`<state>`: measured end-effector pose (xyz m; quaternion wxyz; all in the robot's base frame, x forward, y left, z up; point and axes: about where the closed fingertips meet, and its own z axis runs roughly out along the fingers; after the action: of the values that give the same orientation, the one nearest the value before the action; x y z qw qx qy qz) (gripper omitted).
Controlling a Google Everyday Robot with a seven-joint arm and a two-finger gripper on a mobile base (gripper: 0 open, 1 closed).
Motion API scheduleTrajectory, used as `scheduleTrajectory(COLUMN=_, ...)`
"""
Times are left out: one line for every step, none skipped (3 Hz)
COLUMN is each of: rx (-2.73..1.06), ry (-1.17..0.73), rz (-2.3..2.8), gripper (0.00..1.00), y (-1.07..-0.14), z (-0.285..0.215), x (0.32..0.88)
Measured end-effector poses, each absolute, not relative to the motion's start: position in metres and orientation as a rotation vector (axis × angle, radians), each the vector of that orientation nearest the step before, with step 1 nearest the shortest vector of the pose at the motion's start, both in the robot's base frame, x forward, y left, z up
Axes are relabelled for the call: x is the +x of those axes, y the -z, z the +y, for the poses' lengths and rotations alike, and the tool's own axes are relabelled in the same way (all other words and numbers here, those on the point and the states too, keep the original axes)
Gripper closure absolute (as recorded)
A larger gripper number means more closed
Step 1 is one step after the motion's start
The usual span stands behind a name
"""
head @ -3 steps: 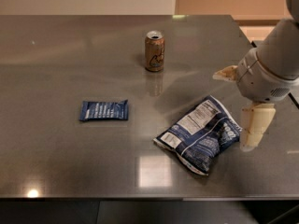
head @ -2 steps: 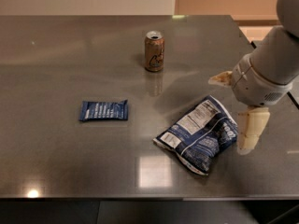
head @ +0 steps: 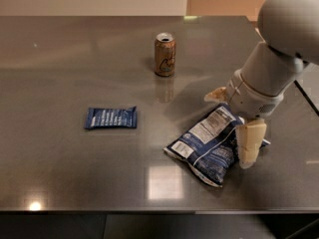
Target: Pick blue chip bag
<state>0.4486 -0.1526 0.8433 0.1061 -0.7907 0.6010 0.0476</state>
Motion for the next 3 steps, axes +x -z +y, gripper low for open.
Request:
scheduleTrajectory(rx=-2.353, ry=-0.155, rz=1.753, gripper=0.22, y=-0.8382, z=-0.1477, x=0.4492)
scheduleTrajectory(rx=-2.362, ry=-0.157, rz=1.738, gripper=0.43, y=-0.8384, z=-0.1465, x=0.4481)
scheduleTrajectory(rx=-2.362, ry=-0.141, rz=1.731, gripper=0.68, y=-0.8425, z=-0.1490, x=0.4481)
